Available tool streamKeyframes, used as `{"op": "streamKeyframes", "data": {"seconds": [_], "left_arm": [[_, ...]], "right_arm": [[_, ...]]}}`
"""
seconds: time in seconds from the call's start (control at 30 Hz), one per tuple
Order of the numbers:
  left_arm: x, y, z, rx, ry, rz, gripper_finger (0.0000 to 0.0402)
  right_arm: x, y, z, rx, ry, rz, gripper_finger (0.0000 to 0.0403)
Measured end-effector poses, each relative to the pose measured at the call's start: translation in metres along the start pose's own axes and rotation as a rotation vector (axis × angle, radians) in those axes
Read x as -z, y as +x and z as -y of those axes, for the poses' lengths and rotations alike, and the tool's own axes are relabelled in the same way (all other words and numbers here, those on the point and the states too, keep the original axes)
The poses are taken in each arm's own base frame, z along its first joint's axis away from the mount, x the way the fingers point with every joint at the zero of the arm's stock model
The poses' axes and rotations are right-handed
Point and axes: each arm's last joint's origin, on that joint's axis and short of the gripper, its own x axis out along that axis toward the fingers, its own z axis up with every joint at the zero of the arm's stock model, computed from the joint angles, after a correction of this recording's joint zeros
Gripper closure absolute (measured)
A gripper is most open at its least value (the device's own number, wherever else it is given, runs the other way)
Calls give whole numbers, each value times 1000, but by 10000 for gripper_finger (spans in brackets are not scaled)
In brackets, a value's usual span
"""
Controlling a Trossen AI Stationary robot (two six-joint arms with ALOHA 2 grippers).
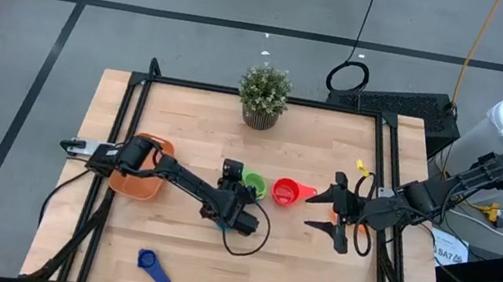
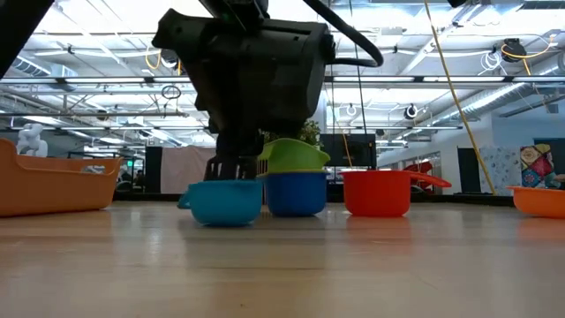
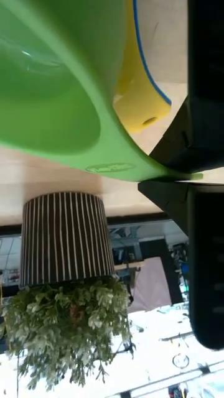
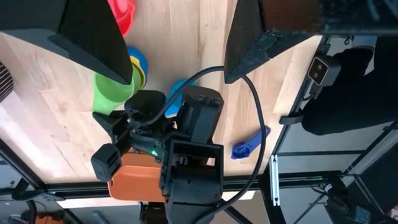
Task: Nest measuring cups in basket
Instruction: Stack the green measuring cup on top of the yellow measuring cup
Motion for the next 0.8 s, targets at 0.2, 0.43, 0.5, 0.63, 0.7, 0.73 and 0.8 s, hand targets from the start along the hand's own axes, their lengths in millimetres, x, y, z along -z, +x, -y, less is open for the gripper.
{"op": "streamKeyframes", "data": {"seconds": [0.2,0.43,0.5,0.63,0.7,0.73,0.8], "left_arm": [[0,2,1,43,-10,-13,390],[0,2,1,56,-8,-17,354],[0,2,1,56,-9,-17,340],[0,2,1,56,-12,-18,316],[0,2,1,56,-10,-18,307],[0,2,1,55,-6,-20,303],[2,2,0,52,9,-29,295]], "right_arm": [[0,0,0,1,-11,0,154],[0,0,0,1,-15,1,154],[0,0,0,1,-15,1,154],[0,0,0,1,-17,1,154],[0,0,0,1,-18,1,154],[0,0,0,1,-18,0,154],[0,0,0,1,-19,0,154]]}}
